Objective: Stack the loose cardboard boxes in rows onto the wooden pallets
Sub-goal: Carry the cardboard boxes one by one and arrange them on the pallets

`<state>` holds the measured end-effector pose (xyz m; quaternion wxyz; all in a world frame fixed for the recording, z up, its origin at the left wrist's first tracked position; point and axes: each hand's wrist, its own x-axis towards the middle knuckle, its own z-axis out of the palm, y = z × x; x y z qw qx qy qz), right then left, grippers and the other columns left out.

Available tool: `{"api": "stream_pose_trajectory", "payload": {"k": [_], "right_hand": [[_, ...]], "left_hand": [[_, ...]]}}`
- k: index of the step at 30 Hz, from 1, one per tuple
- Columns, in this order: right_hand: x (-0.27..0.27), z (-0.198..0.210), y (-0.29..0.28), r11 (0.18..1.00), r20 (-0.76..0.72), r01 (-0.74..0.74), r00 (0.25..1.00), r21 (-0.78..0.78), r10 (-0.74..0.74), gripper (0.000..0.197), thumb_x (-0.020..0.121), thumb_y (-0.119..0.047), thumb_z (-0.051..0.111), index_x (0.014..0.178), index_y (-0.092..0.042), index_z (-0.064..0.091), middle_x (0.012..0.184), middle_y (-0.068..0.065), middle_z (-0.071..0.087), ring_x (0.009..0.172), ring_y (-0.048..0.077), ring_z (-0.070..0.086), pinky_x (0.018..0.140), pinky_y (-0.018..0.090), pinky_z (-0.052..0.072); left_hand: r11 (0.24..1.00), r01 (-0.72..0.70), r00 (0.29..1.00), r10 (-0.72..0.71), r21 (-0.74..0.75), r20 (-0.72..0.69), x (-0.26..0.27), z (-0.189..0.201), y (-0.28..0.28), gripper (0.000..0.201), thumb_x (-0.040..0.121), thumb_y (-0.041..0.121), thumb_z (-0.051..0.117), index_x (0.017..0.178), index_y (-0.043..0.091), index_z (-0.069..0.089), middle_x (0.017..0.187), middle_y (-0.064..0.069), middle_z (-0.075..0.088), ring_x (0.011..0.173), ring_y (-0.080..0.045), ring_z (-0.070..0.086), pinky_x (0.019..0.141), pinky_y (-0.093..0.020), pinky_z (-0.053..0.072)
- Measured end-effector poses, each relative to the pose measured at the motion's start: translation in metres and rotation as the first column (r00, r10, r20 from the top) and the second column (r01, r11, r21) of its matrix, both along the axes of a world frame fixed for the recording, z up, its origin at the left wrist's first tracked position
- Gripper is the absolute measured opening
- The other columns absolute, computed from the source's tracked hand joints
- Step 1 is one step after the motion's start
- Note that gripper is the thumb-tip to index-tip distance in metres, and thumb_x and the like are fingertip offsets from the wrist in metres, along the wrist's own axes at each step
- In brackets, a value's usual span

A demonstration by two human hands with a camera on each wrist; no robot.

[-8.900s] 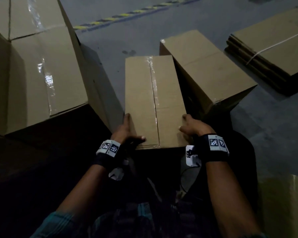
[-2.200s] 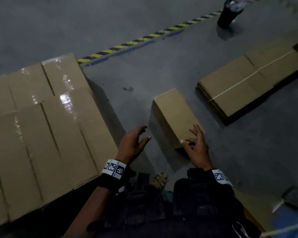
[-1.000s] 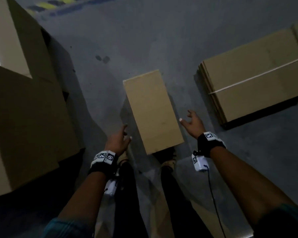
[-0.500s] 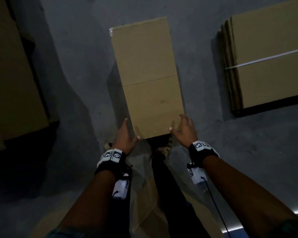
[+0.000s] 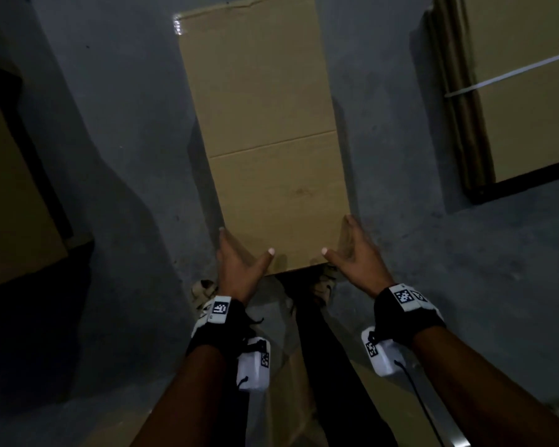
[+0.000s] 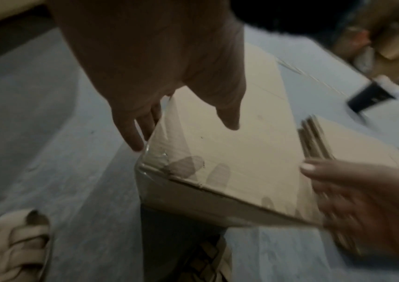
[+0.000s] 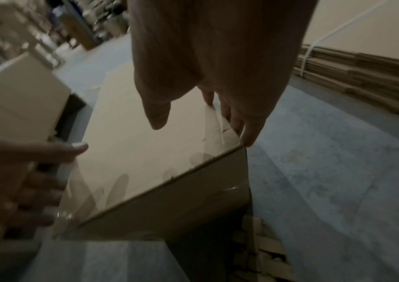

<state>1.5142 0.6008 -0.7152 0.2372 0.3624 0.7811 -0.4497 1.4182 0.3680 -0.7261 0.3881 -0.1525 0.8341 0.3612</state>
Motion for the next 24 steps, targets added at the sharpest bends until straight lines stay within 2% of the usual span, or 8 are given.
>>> {"api": "stream_pose_trajectory", "payload": {"k": [2, 5, 9, 12, 14, 18, 21, 24], "right_hand": [[0.0, 0.0, -0.011, 0.997, -0.008, 0.024, 1.0, -0.071, -0.025, 0.089, 0.086, -0.041, 0.072, 0.155, -0.02, 0.02, 0.158, 0.003, 0.029, 0.144, 0.016, 0.03, 0.117, 0.032, 0.028], [-0.005, -0.002, -0.028, 0.982, -0.018, 0.048, 0.999, -0.18, -0.052, 0.09, 0.087, -0.045, 0.069, 0.156, -0.022, 0.017, 0.157, 0.001, 0.031, 0.142, 0.014, 0.032, 0.117, 0.035, 0.03], [-0.009, -0.005, -0.053, 0.973, -0.016, 0.012, 1.0, -0.231, -0.016, 0.091, 0.09, -0.045, 0.065, 0.157, -0.019, 0.01, 0.162, 0.002, 0.019, 0.148, 0.016, 0.018, 0.12, 0.037, 0.022], [-0.005, -0.004, -0.066, 0.987, 0.018, 0.085, 0.996, -0.133, -0.084, 0.084, 0.091, -0.049, 0.06, 0.156, -0.017, 0.017, 0.164, 0.006, 0.009, 0.151, 0.017, 0.003, 0.122, 0.043, 0.017], [-0.001, 0.001, -0.069, 0.98, -0.005, 0.169, 0.985, -0.107, -0.17, 0.083, 0.09, -0.059, 0.054, 0.155, -0.019, 0.021, 0.163, 0.004, 0.013, 0.151, 0.016, 0.008, 0.122, 0.043, 0.018], [-0.004, 0.022, -0.06, 0.935, -0.097, 0.326, 0.935, -0.137, -0.34, 0.077, 0.092, -0.059, 0.043, 0.156, -0.023, 0.019, 0.161, 0.0, 0.024, 0.146, 0.013, 0.025, 0.119, 0.034, 0.024], [-0.011, 0.035, -0.046, 0.908, -0.191, 0.39, 0.89, -0.152, -0.415, 0.082, 0.087, -0.073, 0.041, 0.154, -0.033, 0.017, 0.16, -0.004, 0.027, 0.144, 0.009, 0.029, 0.117, 0.037, 0.03], [-0.014, 0.041, -0.025, 0.935, -0.254, 0.352, 0.901, -0.048, -0.352, 0.077, 0.092, -0.056, 0.055, 0.154, -0.031, 0.015, 0.159, -0.002, 0.029, 0.143, 0.01, 0.031, 0.116, 0.035, 0.031]], "left_hand": [[0.996, -0.086, 0.996, 0.086, 0.0, -0.033, -0.009, -0.001, -0.013, 0.121, 0.059, 0.074, 0.076, 0.152, 0.028, 0.013, 0.157, -0.005, 0.029, 0.142, -0.023, 0.032, 0.115, -0.045, 0.034], [0.994, -0.104, 0.988, 0.101, -0.022, -0.117, -0.038, 0.011, -0.026, 0.118, 0.059, 0.069, 0.075, 0.152, 0.022, 0.019, 0.154, -0.006, 0.032, 0.138, -0.021, 0.036, 0.112, -0.041, 0.037], [0.999, -0.022, 0.956, 0.013, -0.026, -0.295, -0.069, 0.038, -0.027, 0.065, 0.082, 0.04, 0.075, 0.137, 0.017, 0.049, 0.127, -0.006, 0.051, 0.112, -0.019, 0.054, 0.09, -0.029, 0.046], [0.998, 0.06, 0.932, -0.057, -0.003, -0.357, -0.067, 0.049, -0.015, 0.055, 0.087, 0.05, 0.065, 0.134, 0.024, 0.055, 0.117, -0.007, 0.06, 0.096, -0.017, 0.063, 0.082, -0.036, 0.055], [0.995, 0.069, 0.923, -0.037, 0.068, -0.382, -0.054, 0.053, -0.004, 0.046, 0.09, 0.051, 0.058, 0.128, 0.026, 0.06, 0.108, -0.005, 0.063, 0.086, -0.014, 0.066, 0.076, -0.04, 0.058], [0.967, 0.075, 0.947, 0.007, 0.243, -0.32, -0.024, 0.055, 0.031, 0.041, 0.096, 0.046, 0.046, 0.114, 0.018, 0.07, 0.106, 0.003, 0.072, 0.097, -0.009, 0.067, 0.084, -0.038, 0.056], [0.924, 0.034, 0.975, 0.052, 0.381, -0.215, -0.01, 0.053, 0.055, 0.036, 0.098, 0.047, 0.043, 0.111, 0.025, 0.069, 0.093, 0.001, 0.074, 0.088, -0.015, 0.071, 0.078, -0.037, 0.058], [0.935, 0.004, 0.973, 0.078, 0.354, -0.216, -0.01, 0.047, 0.065, 0.033, 0.101, 0.04, 0.045, 0.117, 0.021, 0.066, 0.098, 0.0, 0.073, 0.092, -0.011, 0.069, 0.079, -0.032, 0.056]]}}
